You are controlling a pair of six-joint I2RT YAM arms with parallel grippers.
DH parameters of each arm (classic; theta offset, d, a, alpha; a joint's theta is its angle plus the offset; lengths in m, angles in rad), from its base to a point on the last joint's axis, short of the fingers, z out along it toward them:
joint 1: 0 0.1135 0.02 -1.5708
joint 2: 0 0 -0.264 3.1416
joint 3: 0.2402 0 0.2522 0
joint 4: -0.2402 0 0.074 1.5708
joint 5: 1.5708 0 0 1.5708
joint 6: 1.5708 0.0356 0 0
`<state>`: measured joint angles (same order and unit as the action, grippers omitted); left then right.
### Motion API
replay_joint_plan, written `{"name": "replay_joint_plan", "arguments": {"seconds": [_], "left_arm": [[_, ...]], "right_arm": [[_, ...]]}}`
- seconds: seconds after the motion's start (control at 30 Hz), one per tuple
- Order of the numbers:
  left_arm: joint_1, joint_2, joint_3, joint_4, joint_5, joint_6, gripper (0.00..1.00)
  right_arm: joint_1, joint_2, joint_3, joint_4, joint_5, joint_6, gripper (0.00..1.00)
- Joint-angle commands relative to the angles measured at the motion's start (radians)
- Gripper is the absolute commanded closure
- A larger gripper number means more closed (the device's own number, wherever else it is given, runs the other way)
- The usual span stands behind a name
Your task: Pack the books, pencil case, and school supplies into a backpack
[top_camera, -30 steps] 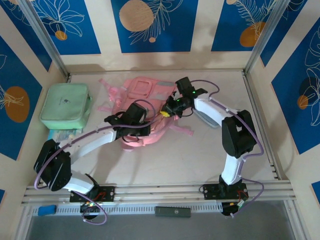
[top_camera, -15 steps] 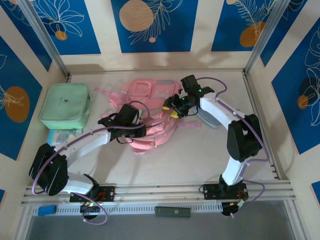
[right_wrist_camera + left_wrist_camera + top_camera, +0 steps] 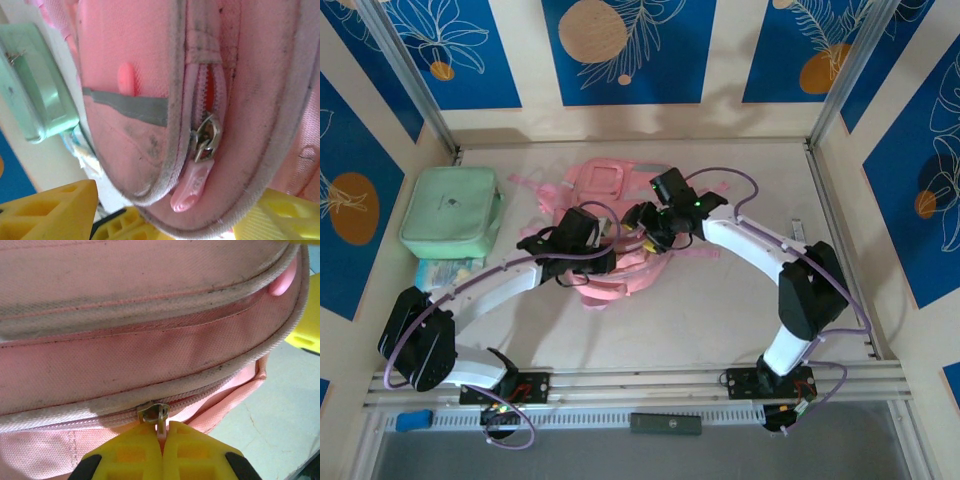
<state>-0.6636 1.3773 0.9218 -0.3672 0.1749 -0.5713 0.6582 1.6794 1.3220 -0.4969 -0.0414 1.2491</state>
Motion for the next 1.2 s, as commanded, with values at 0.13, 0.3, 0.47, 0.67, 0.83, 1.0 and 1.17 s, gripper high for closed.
{"name": "replay_joint_plan", "arguments": {"seconds": [0.13, 0.3, 0.47, 0.67, 0.83, 1.0, 1.17], "left_arm": [[-0.009, -0.019, -0.016, 0.063, 0.002, -0.015, 1.00], [-0.008, -0.058, -0.020, 0.013, -0.021, -0.005, 1.00], [-0.006, -0.148, -0.043, -0.144, -0.116, 0.005, 1.00], [0.079, -0.202, -0.084, -0.294, -0.194, 0.038, 1.00], [0.184, -0.154, -0.089, -0.263, -0.164, 0.065, 1.00], [0.199, -0.065, -0.035, -0.244, -0.196, 0.082, 1.00], [0.222, -0.035, -0.043, -0.235, -0.262, 0.076, 1.00]], "right_arm": [[0.089, 0.046, 0.000, 0.122, 0.228, 0.112, 0.54], [0.061, 0.093, 0.082, 0.089, 0.122, -0.018, 0.98], [-0.022, -0.042, -0.031, 0.203, -0.071, -0.134, 1.00], [-0.192, -0.155, -0.146, 0.203, -0.263, -0.134, 1.00], [-0.238, -0.183, -0.216, 0.261, -0.268, -0.129, 1.00], [-0.228, -0.117, -0.200, 0.252, -0.307, -0.170, 1.00], [-0.238, -0.122, -0.208, 0.210, -0.299, -0.239, 1.00]]}}
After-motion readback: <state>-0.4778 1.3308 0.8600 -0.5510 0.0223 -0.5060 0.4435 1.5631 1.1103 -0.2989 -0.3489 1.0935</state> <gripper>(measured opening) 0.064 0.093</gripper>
